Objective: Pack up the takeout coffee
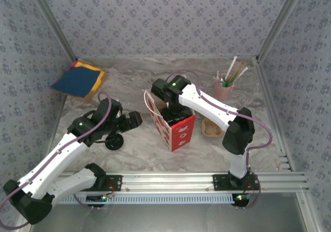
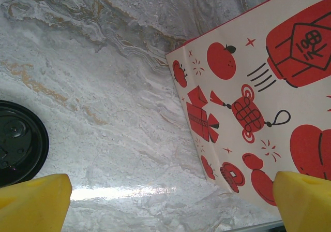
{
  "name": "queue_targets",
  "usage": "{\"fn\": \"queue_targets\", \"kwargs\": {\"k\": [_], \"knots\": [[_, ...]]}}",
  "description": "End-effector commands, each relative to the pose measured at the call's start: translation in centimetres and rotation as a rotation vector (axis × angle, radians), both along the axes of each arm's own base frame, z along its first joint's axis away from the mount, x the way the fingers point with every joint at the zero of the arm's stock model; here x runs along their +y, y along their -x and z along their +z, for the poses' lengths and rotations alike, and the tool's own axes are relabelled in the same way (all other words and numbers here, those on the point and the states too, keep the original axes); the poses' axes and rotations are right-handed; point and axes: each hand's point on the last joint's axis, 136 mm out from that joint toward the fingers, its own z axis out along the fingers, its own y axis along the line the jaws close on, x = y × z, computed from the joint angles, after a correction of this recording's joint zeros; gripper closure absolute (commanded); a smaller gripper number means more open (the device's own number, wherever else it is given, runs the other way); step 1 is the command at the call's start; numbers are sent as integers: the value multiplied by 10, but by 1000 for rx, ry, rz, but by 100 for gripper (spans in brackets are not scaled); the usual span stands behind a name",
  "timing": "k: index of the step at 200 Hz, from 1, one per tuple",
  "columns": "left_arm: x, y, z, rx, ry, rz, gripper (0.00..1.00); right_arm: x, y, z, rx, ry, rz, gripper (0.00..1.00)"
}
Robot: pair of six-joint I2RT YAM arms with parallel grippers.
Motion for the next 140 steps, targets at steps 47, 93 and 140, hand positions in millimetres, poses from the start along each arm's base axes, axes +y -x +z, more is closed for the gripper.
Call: {"fn": "queue_targets", "kwargs": {"k": [47,93,140], "knots": [[0,-3,6,-7,12,11,0,0,0,9,-7,-15,-6,32],[-1,-4,6,-8,14,10,0,0,0,9,-8,-16,-4,32],[-1,-4,7,-7,13,8,0,1,1,10,-7,-15,1,32]]}}
